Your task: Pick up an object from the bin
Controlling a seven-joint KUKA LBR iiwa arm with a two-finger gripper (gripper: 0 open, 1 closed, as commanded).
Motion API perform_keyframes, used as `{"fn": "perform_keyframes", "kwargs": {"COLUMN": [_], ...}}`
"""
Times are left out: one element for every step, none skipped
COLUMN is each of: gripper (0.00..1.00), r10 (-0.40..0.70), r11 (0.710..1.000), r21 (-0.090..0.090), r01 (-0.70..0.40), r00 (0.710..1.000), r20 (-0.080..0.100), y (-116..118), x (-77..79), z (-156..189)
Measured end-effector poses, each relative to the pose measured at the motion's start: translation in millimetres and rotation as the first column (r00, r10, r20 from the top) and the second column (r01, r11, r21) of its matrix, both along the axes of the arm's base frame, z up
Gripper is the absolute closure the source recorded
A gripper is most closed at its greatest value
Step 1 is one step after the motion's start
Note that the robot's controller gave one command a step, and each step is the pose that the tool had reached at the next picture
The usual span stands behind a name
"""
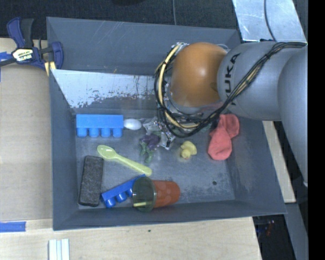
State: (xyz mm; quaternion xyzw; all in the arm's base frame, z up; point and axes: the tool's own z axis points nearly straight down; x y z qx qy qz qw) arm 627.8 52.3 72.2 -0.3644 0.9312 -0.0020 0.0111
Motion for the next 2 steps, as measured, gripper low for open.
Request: {"fn": "perform_keyframes", "kwargs": {"gripper": [1.0,1.0], "r10": [-0.001,-0.003], "r11": [1.0,1.0], "r21": [0.001,0.001], "r01": [0.001,0.003], "r00": [1.0,1.0], "r20": [-0.001,-0.002], "y": [0,0], "x": [-0.9,-1.4], "z": [13,37]}}
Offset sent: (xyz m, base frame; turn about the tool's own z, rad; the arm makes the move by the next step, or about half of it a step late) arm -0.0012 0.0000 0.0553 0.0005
